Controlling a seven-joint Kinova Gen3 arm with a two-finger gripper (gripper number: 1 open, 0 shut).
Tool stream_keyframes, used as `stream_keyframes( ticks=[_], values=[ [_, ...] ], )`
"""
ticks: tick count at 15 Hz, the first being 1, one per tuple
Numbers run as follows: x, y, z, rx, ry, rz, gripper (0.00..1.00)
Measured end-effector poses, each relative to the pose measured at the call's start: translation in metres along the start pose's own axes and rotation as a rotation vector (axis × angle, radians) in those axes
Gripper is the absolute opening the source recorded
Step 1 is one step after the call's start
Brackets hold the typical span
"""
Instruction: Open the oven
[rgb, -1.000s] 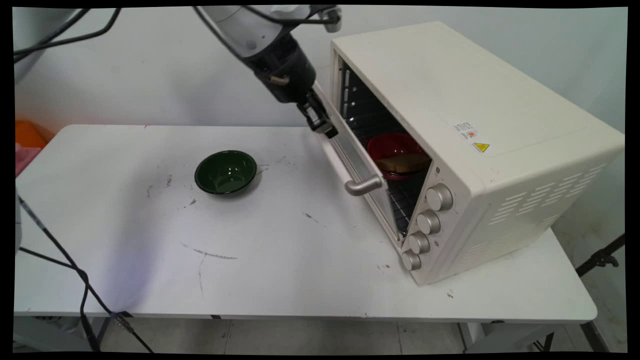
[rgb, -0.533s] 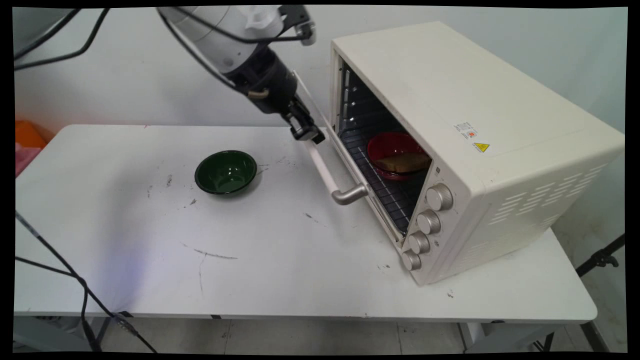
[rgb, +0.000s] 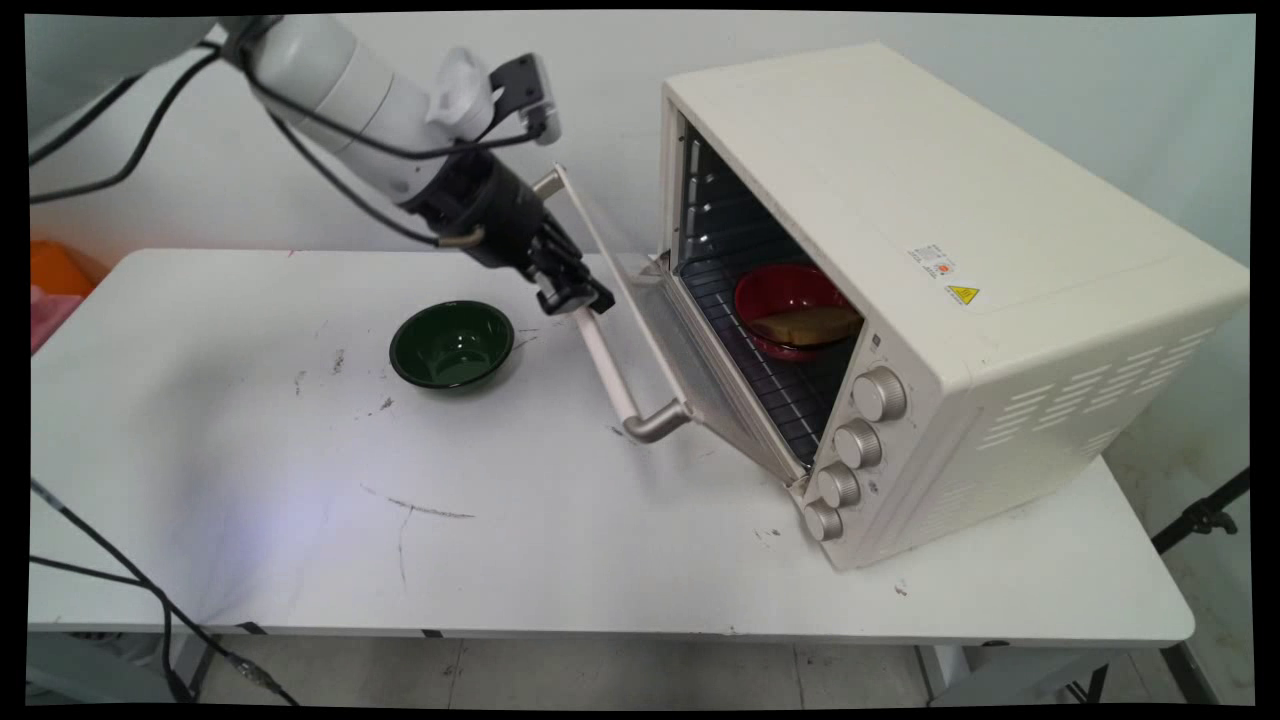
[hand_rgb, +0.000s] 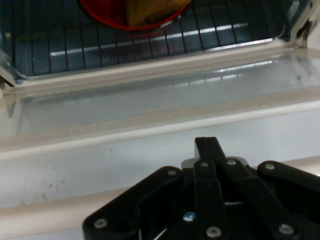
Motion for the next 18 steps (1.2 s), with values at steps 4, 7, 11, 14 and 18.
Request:
stream_keyframes(
  ticks=[4, 7, 11, 14, 18],
  values=[
    [-0.031, -0.003, 0.009, -0.008, 0.034, 0.0, 0.0],
    [-0.053, -0.006, 0.016, -0.012, 0.059, 0.002, 0.0],
    [-0.078, -0.008, 0.025, -0.023, 0.096, 0.003, 0.0],
    [-0.097, -0.008, 0.034, -0.031, 0.12, -0.002, 0.0],
    [-0.115, -0.008, 0.042, -0.037, 0.137, -0.012, 0.0]
  ],
)
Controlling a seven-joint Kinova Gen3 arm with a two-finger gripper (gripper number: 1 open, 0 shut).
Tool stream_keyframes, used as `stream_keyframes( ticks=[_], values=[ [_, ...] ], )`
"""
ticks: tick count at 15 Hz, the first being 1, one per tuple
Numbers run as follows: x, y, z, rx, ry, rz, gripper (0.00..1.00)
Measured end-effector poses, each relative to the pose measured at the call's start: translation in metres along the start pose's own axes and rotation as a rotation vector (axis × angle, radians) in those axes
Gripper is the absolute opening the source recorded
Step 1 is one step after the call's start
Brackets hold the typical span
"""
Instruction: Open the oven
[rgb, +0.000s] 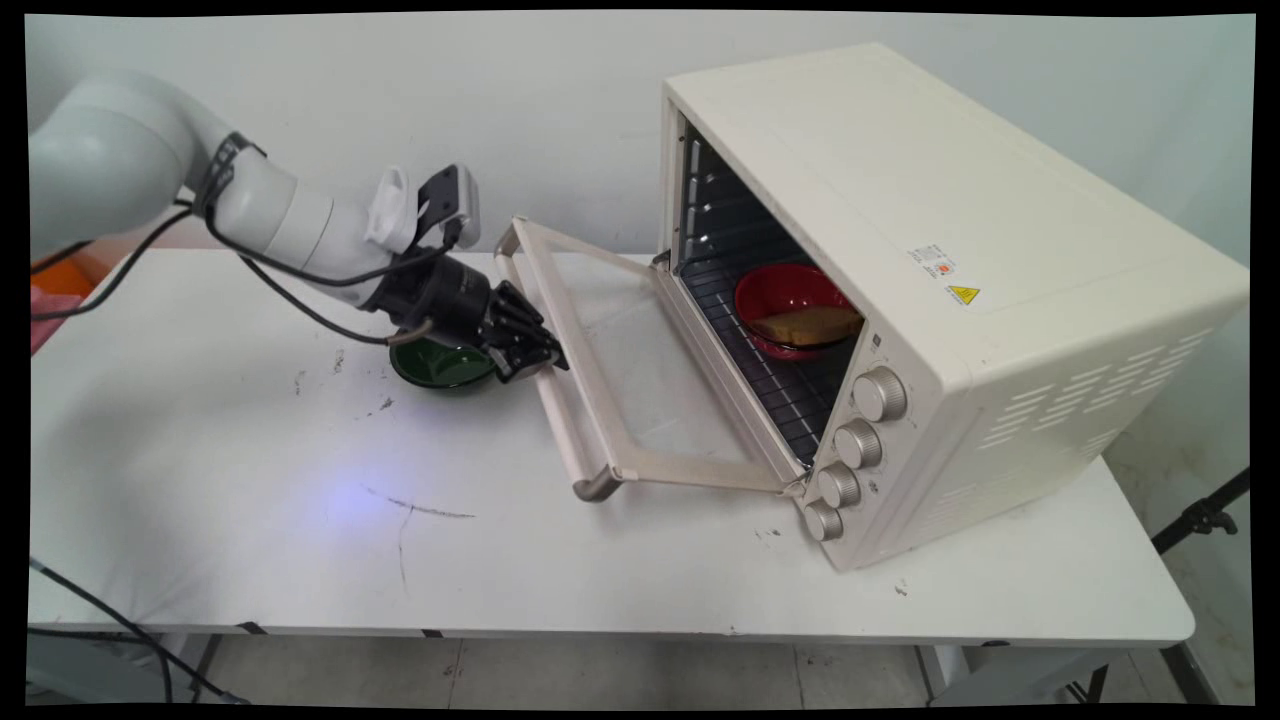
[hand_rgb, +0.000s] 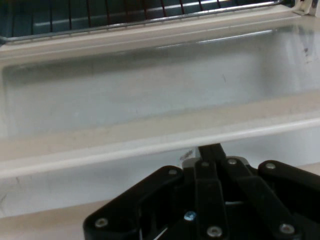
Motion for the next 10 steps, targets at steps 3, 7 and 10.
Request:
stream_keyframes(
  ticks=[3, 7, 10],
  values=[
    [-0.015, -0.001, 0.005, -0.005, 0.013, -0.014, 0.0],
    [-0.029, 0.001, 0.009, -0.012, 0.028, -0.028, 0.0],
    [-0.038, 0.003, 0.007, -0.019, 0.038, -0.036, 0.0]
  ],
)
